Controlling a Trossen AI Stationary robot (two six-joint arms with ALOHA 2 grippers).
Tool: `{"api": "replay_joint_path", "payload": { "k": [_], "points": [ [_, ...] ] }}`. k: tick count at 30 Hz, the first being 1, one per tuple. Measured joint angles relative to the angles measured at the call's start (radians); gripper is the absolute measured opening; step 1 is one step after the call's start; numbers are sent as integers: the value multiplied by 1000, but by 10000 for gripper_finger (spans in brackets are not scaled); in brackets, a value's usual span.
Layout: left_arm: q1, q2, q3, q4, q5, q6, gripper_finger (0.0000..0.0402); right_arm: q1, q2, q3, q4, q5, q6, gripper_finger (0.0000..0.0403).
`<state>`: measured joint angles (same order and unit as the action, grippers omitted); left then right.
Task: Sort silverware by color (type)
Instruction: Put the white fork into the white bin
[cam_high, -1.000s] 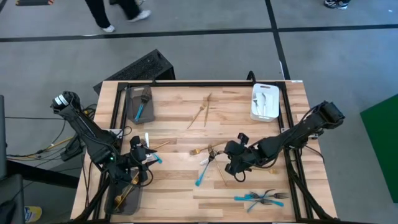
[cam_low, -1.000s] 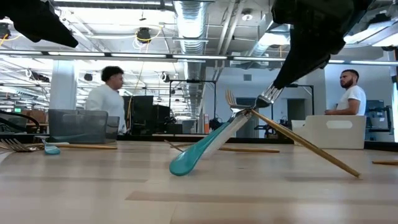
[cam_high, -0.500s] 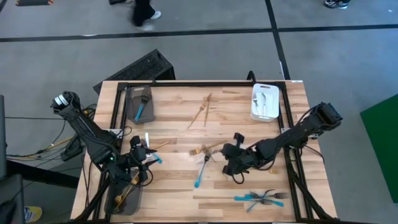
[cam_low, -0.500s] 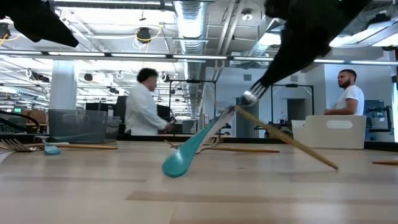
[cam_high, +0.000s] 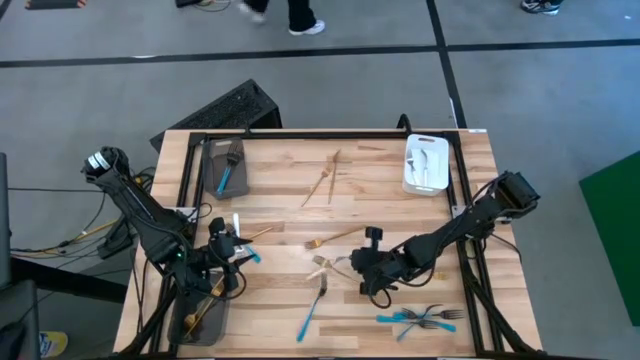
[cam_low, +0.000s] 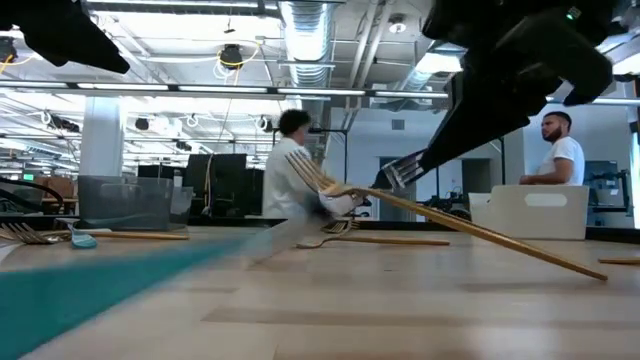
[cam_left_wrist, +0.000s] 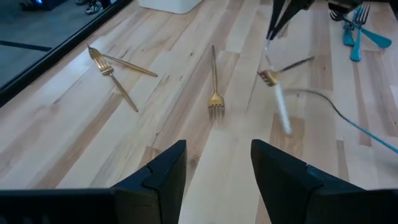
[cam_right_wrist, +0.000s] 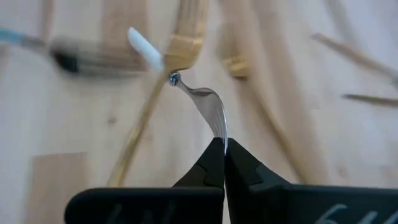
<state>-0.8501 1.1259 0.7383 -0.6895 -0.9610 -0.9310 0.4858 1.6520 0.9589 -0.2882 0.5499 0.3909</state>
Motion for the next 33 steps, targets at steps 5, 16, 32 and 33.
{"api": "replay_joint_path", "payload": {
  "k": [5,16,32,33],
  "points": [
    [0,0,0,0,-22,0,168,14,-35,-1,-10,111,-37,12],
    [0,0,0,0,-45,7,168,66,-174,-1,-188,508,97,12],
    [0,0,0,-1,-179,18,168,-384,-407,-60,-1202,424,1090,18],
    [0,0,0,-2,-178,18,168,-425,-414,-70,-1189,394,1045,19]
  ]
}}
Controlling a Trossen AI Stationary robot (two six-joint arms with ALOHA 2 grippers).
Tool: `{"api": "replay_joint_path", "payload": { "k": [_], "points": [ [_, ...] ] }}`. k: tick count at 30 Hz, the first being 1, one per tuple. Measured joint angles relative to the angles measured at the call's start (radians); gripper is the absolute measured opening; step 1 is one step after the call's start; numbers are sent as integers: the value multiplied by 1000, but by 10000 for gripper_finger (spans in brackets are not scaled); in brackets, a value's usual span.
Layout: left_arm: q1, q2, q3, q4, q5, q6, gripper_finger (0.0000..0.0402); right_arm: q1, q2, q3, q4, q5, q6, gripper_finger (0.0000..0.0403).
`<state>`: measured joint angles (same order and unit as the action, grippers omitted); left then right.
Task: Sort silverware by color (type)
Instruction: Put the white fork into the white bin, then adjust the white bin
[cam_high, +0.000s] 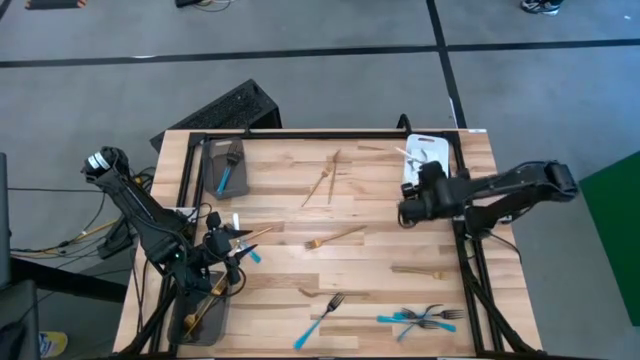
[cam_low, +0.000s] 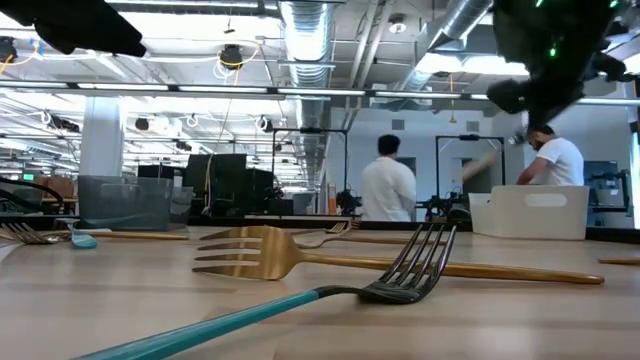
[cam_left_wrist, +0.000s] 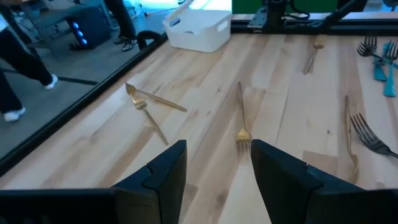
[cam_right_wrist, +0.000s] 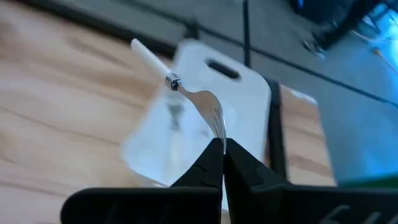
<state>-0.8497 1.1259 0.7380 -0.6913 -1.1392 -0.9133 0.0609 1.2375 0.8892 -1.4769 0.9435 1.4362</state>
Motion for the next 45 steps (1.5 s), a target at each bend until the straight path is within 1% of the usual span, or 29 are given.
{"api": "replay_joint_path", "payload": {
  "k": [1,3,6,10,12,14,18,22,26,28,30,32,34,36,38,41,45],
  "points": [
    [0,0,-1,3,3,-3,168,-39,-5,-15,4,-27,-32,20],
    [0,0,-9,1,9,-15,168,-104,-8,-54,-2,-58,-41,20],
    [0,0,-32,2,8,-37,168,-191,-15,-106,-8,-54,-39,19],
    [5,0,-77,4,9,-95,168,-291,0,-158,25,-20,-48,26],
    [11,0,-89,3,10,-140,168,-326,1,-175,47,-17,-74,35],
    [18,0,-90,-1,10,-168,168,-341,5,-180,105,-27,-148,48],
    [37,0,-90,12,18,-164,168,-356,-4,-180,217,-63,-263,78],
    [59,0,-90,14,56,-170,168,-334,-3,-180,326,-130,-350,109],
    [80,0,-90,36,55,-158,168,-270,-2,-179,528,-320,-530,132],
    [99,0,-90,40,41,-151,168,-227,2,-179,641,-385,-605,136],
    [121,0,-90,46,38,-157,168,-174,8,-180,742,-420,-633,137],
    [158,0,-89,58,57,-189,168,-125,6,-180,826,-427,-651,135],
    [213,5,-89,57,132,-228,166,-82,5,-180,899,-424,-687,131],
    [272,22,-89,54,216,-232,162,-48,2,-180,932,-394,-706,127],
    [325,38,-89,53,272,-231,158,-32,-1,-174,927,-361,-710,124],
    [390,64,-89,55,325,-208,153,-29,-1,-171,884,-328,-680,121],
    [430,72,-85,61,383,-174,151,-22,-1,-171,899,-320,-627,121]
  ]
}}
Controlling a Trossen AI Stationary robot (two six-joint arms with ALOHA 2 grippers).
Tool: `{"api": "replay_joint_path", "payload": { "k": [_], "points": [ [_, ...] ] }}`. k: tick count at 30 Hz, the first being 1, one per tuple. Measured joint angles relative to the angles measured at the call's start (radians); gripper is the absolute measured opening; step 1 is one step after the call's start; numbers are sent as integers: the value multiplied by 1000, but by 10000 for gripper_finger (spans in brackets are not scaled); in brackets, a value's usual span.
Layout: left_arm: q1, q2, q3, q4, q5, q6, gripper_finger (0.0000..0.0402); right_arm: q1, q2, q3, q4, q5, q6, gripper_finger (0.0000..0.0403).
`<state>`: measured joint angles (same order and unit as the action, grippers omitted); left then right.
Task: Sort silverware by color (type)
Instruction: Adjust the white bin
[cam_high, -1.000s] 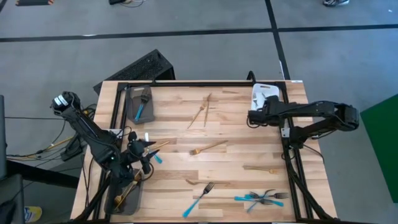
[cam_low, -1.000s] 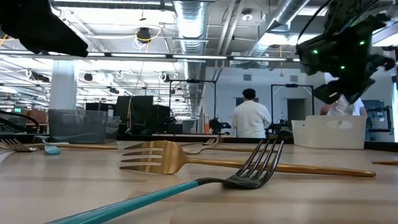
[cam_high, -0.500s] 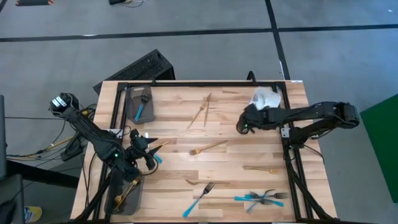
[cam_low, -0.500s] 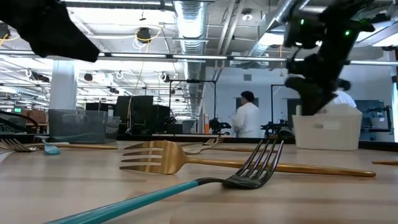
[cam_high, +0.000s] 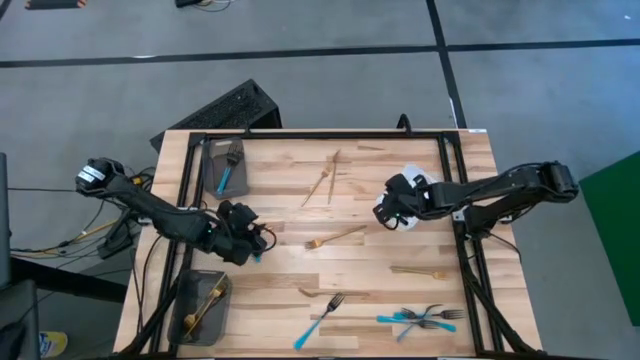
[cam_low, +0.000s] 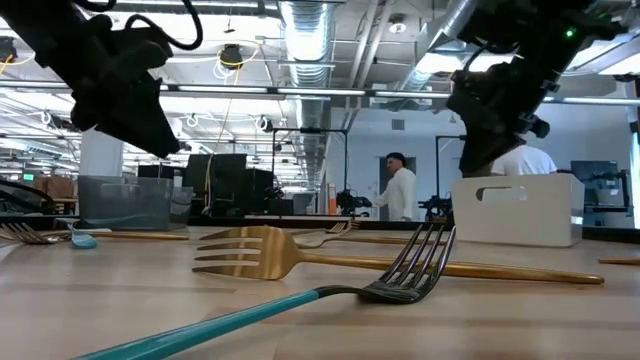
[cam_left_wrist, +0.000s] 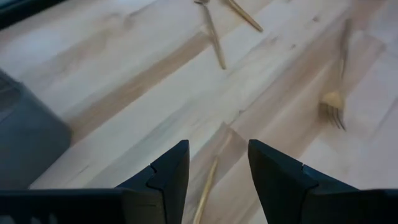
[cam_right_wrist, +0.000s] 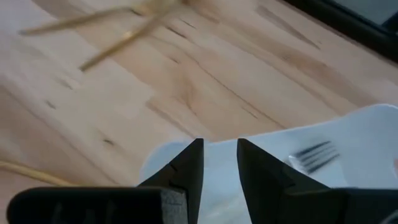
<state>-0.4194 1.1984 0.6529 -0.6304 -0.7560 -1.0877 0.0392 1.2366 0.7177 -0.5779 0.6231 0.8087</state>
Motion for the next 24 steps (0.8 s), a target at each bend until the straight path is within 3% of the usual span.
{"api": "replay_joint_path", "payload": {
  "k": [5,10,14,24],
  "points": [
    [-15,-1,0,3,39,27,151,73,11,0,155,-38,-28,121],
    [-62,-1,1,2,124,24,151,187,49,4,246,-176,-48,120],
    [-108,-1,1,-1,133,10,151,248,114,1,146,-188,55,120],
    [-131,-1,1,-15,124,3,151,218,225,-1,-414,-152,450,120]
  ]
}}
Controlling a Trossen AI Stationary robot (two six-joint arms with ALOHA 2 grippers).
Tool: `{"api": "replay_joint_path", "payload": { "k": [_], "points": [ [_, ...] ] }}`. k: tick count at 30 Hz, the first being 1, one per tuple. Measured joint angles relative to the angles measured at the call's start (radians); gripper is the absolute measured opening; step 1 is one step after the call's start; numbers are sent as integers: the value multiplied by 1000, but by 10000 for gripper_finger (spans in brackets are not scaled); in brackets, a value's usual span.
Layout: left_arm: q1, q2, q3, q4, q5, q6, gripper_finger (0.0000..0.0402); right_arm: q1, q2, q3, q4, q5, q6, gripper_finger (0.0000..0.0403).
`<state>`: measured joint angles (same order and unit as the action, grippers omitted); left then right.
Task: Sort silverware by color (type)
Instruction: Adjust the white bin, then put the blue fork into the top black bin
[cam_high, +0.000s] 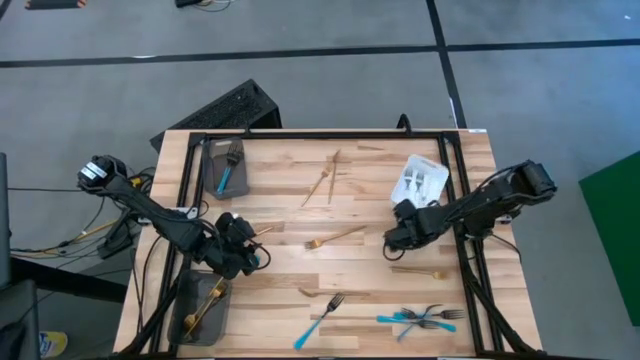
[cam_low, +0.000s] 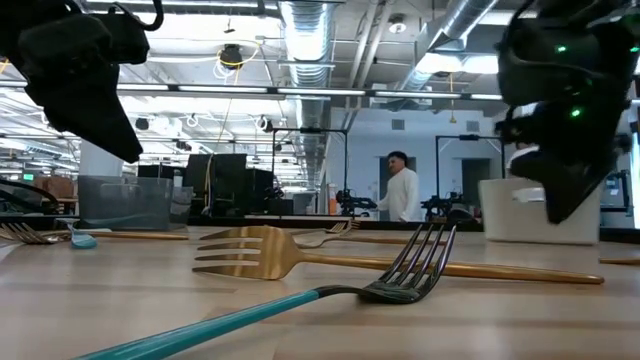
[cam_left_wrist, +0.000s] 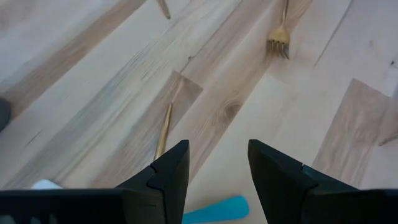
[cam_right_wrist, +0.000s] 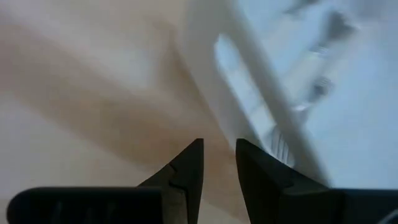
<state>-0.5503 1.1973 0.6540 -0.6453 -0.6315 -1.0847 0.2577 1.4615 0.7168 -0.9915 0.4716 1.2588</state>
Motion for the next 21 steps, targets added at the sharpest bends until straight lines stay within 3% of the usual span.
{"api": "replay_joint_path", "payload": {
  "k": [5,9,16,21],
  "points": [
    [0,0,0,-24,-11,-1,151,-9,-27,1,-208,103,156,120],
    [0,0,0,-26,13,-12,151,-5,-44,1,-265,109,216,120],
    [0,0,0,-66,131,-42,151,93,-67,2,-84,108,187,120],
    [0,0,-1,-117,171,-103,151,180,-68,3,116,191,170,120]
  ]
}}
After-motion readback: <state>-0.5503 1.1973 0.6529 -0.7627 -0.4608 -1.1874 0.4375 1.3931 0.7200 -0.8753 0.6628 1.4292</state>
